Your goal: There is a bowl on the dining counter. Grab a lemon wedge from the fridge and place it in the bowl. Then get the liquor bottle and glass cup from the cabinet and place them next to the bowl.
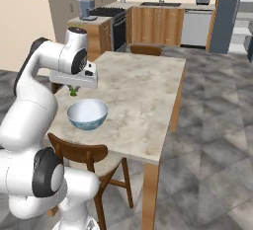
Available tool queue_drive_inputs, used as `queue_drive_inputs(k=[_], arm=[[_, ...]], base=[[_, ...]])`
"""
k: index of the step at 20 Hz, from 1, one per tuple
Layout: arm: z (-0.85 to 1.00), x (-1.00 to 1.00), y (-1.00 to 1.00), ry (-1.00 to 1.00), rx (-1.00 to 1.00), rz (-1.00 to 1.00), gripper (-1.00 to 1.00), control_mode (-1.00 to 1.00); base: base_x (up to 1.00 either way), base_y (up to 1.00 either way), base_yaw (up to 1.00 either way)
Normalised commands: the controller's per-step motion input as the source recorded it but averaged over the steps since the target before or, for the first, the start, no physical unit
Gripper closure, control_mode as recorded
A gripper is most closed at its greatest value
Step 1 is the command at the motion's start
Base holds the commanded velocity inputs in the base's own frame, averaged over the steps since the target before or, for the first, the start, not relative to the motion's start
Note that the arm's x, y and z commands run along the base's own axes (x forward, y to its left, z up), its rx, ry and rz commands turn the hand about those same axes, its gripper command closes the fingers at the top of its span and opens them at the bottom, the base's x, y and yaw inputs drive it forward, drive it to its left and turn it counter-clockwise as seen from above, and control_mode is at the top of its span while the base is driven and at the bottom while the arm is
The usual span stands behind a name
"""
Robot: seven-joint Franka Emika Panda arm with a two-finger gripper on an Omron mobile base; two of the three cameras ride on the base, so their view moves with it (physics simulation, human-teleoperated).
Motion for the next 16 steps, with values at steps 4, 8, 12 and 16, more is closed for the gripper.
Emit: queue_drive_inputs(k=[4,8,12,16], arm=[[-0.44,0.67,0.14,0.05,-0.02,-0.05,1.00,-1.00],[-0.33,0.58,0.04,0.01,-0.04,-0.07,1.00,-1.00],[-0.31,0.54,0.00,0.00,-0.05,-0.08,1.00,-1.00],[-0.32,0.51,0.00,0.03,-0.03,-0.08,1.00,-1.00]], base=[[0.00,0.00,0.00],[0.00,0.00,0.00],[0.00,0.00,0.00],[0.00,0.00,0.00]])
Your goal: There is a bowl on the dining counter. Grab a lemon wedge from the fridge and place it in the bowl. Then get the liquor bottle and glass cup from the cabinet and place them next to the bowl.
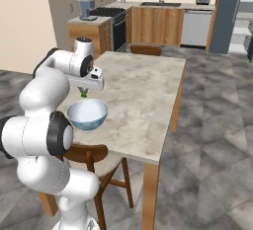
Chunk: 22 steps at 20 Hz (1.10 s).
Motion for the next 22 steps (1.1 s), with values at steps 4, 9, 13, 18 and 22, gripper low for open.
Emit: queue_drive_inputs(k=[4,9,13,18,22], arm=[[-0.41,0.36,0.01,0.03,-0.02,-0.07,1.00,-1.00],[-0.43,0.20,0.02,0.03,-0.01,-0.06,1.00,-1.00],[-0.42,0.18,0.03,0.03,-0.01,-0.06,1.00,-1.00],[-0.44,0.17,0.06,0.02,-0.01,-0.05,1.00,-1.00],[-0.46,0.15,0.08,0.03,-0.02,-0.05,1.00,-1.00]], base=[[0.00,0.00,0.00],[0.00,0.00,0.00],[0.00,0.00,0.00],[0.00,0.00,0.00],[0.00,0.00,0.00]])
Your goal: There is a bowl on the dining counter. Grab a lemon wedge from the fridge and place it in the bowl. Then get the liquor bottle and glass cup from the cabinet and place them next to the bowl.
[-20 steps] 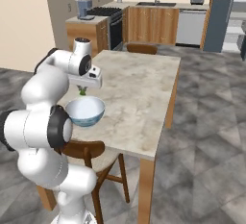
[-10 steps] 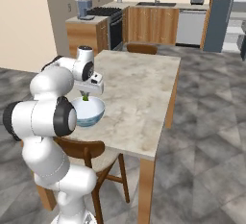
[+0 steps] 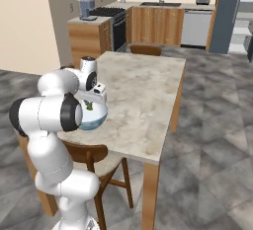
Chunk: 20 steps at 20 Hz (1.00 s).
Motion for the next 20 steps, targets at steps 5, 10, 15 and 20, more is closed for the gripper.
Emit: queue_drive_inputs(k=[5,10,15,20], arm=[[-0.45,0.18,0.10,0.04,-0.01,-0.05,1.00,-1.00],[-0.38,0.18,0.10,0.04,-0.01,-0.06,1.00,-1.00],[-0.31,0.13,0.07,0.02,0.00,-0.06,1.00,-1.00],[-0.21,0.03,0.09,0.00,-0.01,-0.07,-1.00,-1.00]], base=[[0.00,0.00,0.00],[0.00,0.00,0.00],[0.00,0.00,0.00],[0.00,0.00,0.00]])
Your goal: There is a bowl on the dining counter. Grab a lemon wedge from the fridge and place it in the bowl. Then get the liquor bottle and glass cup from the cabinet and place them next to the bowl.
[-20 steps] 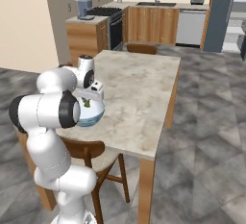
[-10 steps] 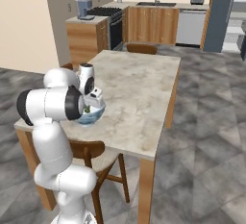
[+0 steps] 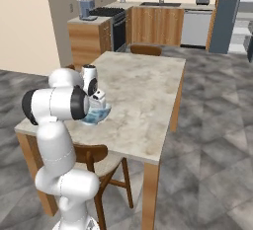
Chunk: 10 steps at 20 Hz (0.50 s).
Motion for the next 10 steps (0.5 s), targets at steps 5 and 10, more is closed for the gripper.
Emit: queue_drive_inputs(k=[5,10], arm=[[-0.12,-0.32,0.19,-0.05,-0.03,-0.03,-1.00,-1.00],[0.00,-0.46,0.09,-0.11,0.00,-0.04,-1.00,-1.00]], base=[[0.00,0.00,0.00],[0.00,0.00,0.00]])
